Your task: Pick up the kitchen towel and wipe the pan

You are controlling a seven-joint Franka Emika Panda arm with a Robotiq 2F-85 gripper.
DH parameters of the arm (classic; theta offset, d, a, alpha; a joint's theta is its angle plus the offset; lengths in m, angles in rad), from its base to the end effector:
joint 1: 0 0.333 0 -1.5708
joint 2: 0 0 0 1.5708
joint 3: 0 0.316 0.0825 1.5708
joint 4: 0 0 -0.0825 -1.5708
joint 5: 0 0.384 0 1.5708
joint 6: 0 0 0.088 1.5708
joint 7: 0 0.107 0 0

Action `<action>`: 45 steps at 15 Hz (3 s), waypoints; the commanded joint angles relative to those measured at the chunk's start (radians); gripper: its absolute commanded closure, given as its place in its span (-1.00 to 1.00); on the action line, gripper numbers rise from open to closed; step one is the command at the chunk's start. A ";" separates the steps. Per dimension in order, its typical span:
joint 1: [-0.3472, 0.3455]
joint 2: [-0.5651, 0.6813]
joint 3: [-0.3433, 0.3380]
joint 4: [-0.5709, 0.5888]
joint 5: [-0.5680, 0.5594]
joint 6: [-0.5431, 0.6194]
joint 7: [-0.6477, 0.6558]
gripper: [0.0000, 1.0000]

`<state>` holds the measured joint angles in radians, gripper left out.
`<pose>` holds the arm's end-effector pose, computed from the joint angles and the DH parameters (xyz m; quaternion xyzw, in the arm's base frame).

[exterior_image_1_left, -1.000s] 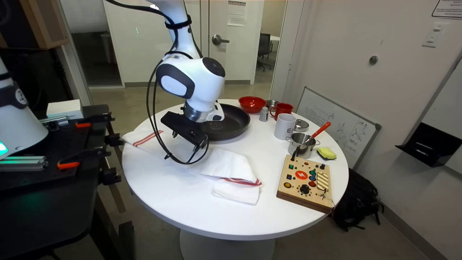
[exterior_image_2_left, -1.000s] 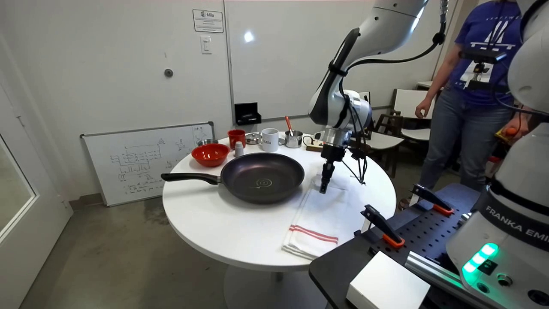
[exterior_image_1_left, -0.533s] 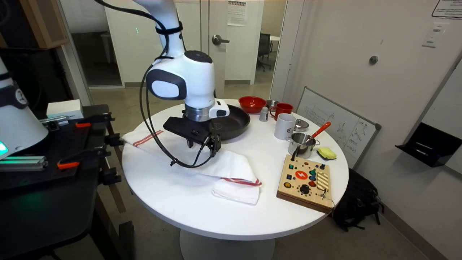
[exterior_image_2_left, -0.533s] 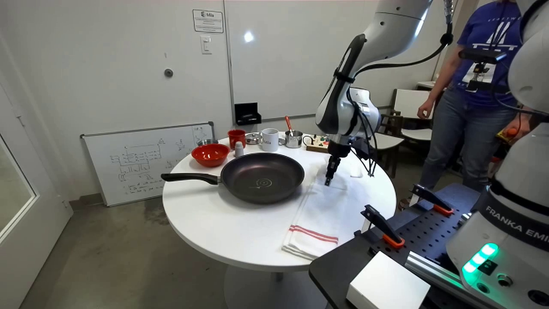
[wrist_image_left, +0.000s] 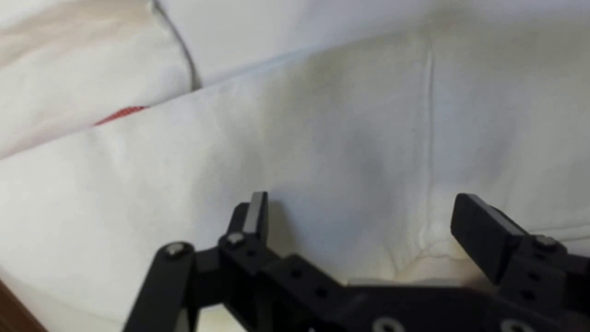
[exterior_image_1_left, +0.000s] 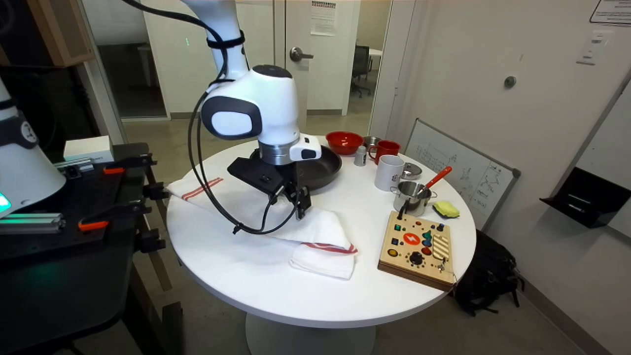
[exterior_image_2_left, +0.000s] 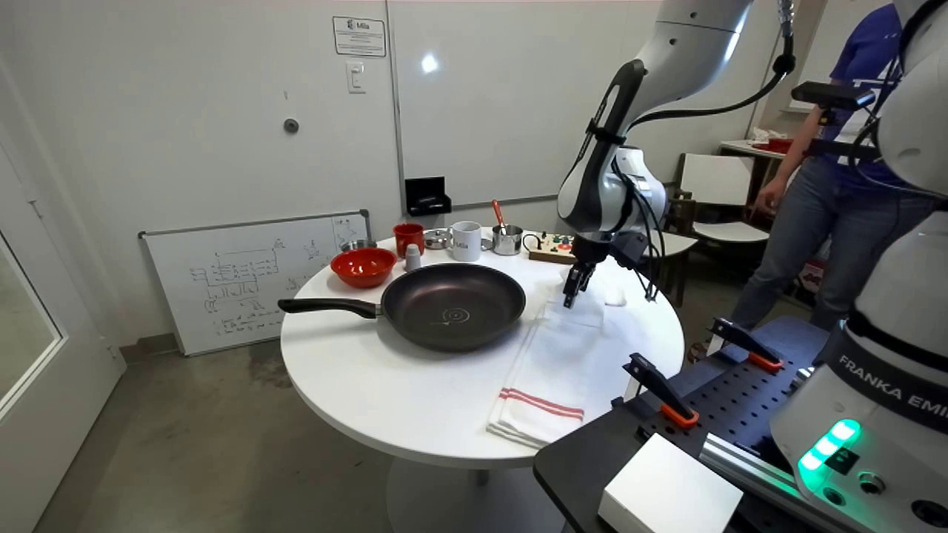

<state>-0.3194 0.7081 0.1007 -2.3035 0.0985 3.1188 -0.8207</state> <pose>0.4867 -0.1104 0.0536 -0.9698 -0.2352 -0.0643 0.0045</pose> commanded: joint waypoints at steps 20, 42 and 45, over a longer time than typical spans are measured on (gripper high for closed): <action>0.623 0.070 -0.489 0.304 -0.097 -0.386 1.122 -1.00; 0.515 0.124 -0.462 0.320 -0.096 -0.384 1.817 -1.00; 0.498 0.128 -0.457 0.306 -0.082 -0.347 1.820 -1.00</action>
<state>0.1956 0.8406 -0.3708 -1.9750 -0.0077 2.7254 0.9825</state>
